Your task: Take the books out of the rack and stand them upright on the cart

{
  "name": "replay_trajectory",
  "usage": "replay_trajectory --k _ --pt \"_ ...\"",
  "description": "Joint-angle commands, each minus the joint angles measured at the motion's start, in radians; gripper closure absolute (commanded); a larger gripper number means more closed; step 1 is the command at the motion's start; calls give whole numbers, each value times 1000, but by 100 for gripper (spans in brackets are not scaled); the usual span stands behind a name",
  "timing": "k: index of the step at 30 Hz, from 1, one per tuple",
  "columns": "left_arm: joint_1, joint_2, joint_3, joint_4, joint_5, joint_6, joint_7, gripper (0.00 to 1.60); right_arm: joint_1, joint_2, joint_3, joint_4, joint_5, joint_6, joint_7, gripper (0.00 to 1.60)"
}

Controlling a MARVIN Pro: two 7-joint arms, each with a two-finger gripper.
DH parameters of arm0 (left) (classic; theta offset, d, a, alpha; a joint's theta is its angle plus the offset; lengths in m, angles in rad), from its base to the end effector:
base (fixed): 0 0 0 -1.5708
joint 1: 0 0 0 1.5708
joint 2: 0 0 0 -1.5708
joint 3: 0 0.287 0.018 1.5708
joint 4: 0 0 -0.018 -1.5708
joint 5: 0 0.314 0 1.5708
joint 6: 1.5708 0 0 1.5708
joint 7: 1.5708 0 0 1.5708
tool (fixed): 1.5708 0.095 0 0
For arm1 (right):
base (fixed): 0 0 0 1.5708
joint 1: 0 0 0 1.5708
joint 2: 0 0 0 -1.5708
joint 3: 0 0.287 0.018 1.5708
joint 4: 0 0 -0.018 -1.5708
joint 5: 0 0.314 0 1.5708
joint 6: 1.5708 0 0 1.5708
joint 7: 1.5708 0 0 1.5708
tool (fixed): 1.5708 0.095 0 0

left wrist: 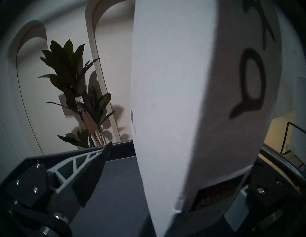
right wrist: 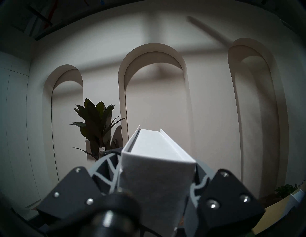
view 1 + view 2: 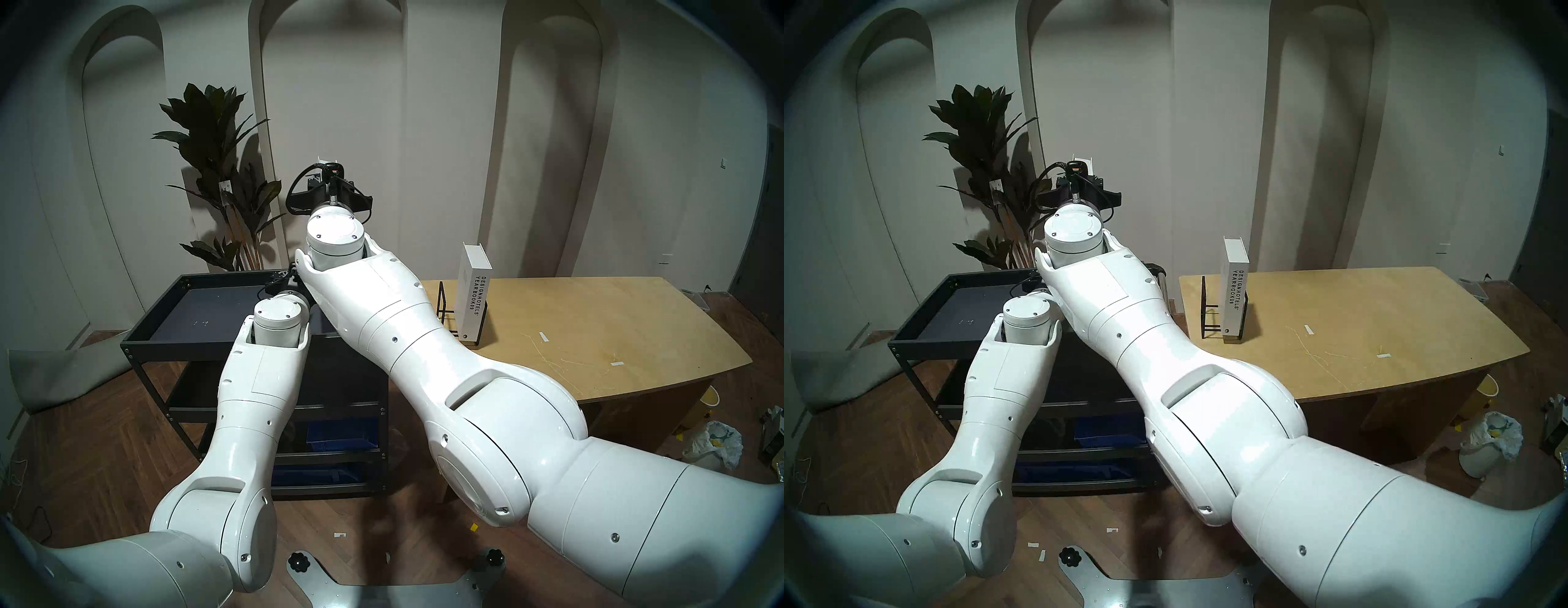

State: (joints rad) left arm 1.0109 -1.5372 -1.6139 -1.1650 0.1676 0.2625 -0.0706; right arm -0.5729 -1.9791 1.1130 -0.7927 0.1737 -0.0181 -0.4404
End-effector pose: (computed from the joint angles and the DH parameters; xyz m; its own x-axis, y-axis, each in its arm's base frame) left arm 0.5745 0.0299 -0.2137 0.1183 -0.1604 0.9799 0.0092 -0.9867 -0.1626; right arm 0.5694 0.3152 -0.0405 -0.2278 -0.1507 0.9620 0.1969 -0.9747 -0.1060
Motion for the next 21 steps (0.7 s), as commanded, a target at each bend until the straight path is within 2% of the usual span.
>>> replay_trajectory --k 1,7,15,16,17,21 --pt "-20 24 -11 -68 5 -26 7 0 -8 9 -2 -21 -10 -27 -10 160" --pt "11 41 44 -54 116 -120 113 0 -24 -14 32 -21 16 -10 -52 160" --pt "11 44 74 7 171 -219 200 0 -40 -21 46 -37 26 25 -81 160" --pt "10 42 83 6 192 -204 224 0 -42 -21 43 -36 23 15 -84 160" --pt "10 41 82 11 183 -221 219 0 -44 -22 41 -37 21 15 -88 160" --pt "17 45 92 0 180 -209 196 0 -60 -6 13 -57 -4 -2 -84 160"
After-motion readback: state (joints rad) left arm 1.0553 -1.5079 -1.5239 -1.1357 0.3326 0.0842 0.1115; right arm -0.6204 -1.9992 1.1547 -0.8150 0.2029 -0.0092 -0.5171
